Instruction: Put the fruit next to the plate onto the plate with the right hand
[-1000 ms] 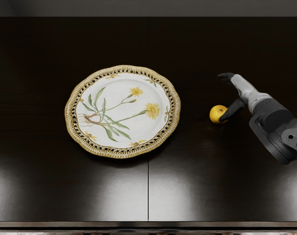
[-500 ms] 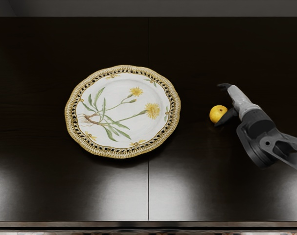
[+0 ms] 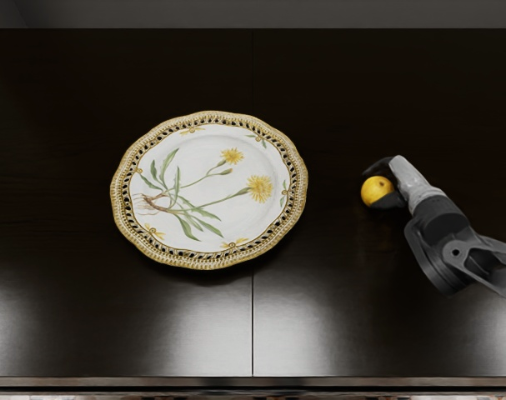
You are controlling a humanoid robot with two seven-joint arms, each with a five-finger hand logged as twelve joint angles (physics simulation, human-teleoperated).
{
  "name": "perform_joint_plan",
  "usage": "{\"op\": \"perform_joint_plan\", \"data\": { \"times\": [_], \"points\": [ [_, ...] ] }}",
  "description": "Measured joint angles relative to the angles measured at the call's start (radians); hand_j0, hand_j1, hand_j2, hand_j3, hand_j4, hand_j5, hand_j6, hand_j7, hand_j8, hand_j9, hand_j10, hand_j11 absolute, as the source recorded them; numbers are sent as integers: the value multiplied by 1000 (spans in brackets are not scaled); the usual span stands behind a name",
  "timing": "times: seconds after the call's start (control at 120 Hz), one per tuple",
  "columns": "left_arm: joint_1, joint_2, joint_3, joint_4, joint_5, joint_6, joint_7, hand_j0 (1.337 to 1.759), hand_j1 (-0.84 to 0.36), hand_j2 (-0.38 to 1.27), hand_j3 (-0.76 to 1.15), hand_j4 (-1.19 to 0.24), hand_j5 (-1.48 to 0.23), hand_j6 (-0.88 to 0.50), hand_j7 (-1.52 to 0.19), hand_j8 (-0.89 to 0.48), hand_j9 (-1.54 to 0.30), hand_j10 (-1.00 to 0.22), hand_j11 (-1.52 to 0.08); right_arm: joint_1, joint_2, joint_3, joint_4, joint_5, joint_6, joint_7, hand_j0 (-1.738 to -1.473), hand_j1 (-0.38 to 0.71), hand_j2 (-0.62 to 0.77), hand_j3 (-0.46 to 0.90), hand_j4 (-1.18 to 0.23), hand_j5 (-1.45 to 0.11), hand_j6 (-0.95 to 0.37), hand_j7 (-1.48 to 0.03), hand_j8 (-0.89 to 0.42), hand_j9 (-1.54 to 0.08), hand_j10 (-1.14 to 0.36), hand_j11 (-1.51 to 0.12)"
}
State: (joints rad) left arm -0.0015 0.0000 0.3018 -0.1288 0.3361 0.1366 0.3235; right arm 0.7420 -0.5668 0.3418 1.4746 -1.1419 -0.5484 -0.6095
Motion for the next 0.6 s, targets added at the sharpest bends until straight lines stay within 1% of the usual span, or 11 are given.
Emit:
{"op": "perform_joint_plan", "data": {
  "times": [0.092,0.258,0.325,0.4,0.475,0.6],
  "points": [
    [-1,0,0,0,0,0,0,1658,339,2,0,-9,-11,-9,-11,-9,-11,-9,-11,-1,-3,1,4,3,0,0,-1652,311,136,0,-596,-760,-338,-767,-276,-777,-437,-787],
    [-1,0,0,0,0,0,0,1658,339,2,0,-9,-11,-9,-11,-9,-11,-9,-11,-2,-3,6,9,11,-1,-1,-1653,279,242,0,-672,-829,-375,-851,-318,-857,-520,-870],
    [0,0,0,0,0,0,0,1658,339,2,0,-9,-11,-9,-11,-9,-11,-9,-11,-2,-3,9,10,15,-1,-1,-1653,264,275,1,-679,-868,-397,-875,-328,-893,-546,-902],
    [0,0,0,0,0,0,0,1658,339,2,0,-9,-11,-9,-11,-9,-11,-9,-11,-1,-1,22,10,20,0,-1,-1654,251,381,2,-684,-901,-454,-893,-381,-922,-597,-932],
    [0,0,0,0,0,0,0,1658,339,2,0,-9,-11,-9,-11,-9,-11,-9,-11,0,2,42,10,22,2,-1,-1656,249,459,1,-688,-923,-492,-906,-412,-939,-627,-952],
    [0,0,0,0,0,0,0,1658,339,2,0,-9,-11,-9,-11,-9,-11,-9,-11,2,5,73,10,25,7,0,-1657,252,484,1,-681,-963,-498,-919,-409,-965,-605,-974]
  ]
}}
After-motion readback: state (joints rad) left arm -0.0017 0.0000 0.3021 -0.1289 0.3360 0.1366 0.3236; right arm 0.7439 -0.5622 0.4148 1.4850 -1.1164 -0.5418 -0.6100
